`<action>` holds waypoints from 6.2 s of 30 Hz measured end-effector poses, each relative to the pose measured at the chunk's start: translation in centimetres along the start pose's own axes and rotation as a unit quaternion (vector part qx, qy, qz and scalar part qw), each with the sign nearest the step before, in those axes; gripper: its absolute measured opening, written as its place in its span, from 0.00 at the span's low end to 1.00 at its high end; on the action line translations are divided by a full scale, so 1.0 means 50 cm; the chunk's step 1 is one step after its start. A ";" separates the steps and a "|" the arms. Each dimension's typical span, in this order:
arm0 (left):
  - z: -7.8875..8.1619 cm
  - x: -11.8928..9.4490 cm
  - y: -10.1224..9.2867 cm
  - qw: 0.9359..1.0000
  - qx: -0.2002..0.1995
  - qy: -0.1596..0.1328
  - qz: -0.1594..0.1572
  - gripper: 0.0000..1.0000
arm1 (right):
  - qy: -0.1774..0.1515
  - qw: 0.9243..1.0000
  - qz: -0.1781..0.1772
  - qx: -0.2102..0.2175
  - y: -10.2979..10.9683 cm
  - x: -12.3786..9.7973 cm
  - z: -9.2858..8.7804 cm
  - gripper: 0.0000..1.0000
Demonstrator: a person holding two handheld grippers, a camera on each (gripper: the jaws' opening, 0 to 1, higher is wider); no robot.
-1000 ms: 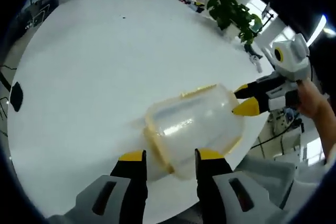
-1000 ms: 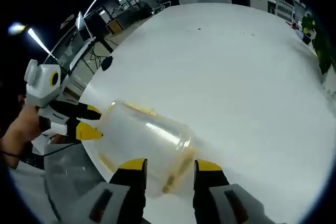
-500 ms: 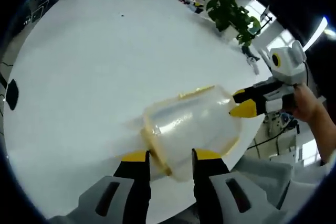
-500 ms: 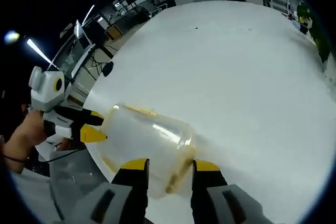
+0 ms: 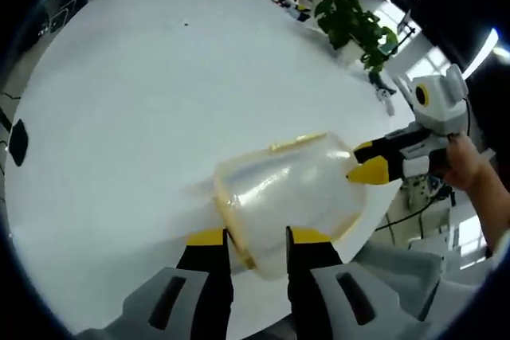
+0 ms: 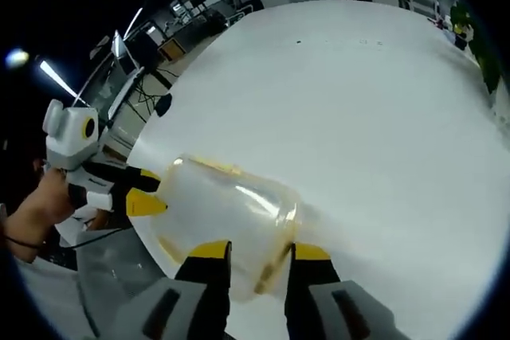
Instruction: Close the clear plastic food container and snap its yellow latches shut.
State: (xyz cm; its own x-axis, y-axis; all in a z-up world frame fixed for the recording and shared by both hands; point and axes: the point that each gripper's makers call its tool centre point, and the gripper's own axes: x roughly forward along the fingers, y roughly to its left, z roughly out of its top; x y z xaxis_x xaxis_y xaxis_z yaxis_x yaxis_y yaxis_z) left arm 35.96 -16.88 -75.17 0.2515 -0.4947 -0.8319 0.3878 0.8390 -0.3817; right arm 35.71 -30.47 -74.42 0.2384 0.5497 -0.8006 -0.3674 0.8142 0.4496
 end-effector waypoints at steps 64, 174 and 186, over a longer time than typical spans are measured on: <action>0.042 -0.069 -0.006 0.980 0.200 0.001 -0.018 0.23 | 0.046 0.975 -0.032 -0.214 0.001 -0.054 0.013 0.25; 0.046 -0.009 -0.135 0.851 0.520 0.025 -0.069 0.28 | 0.095 0.874 0.053 -0.474 0.128 0.043 0.076 0.18; 0.026 -0.007 -0.138 0.856 0.511 0.027 -0.074 0.29 | 0.085 0.878 0.053 -0.469 0.125 0.048 0.097 0.18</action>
State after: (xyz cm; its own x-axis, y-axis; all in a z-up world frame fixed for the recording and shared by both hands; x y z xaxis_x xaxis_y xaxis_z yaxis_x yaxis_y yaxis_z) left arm 34.34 -22.80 -71.72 0.1024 -0.5445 -0.8325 0.9920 0.1183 0.0447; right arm 38.34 -23.14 -71.60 0.0488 0.5121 -0.8575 -0.9767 0.2043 0.0663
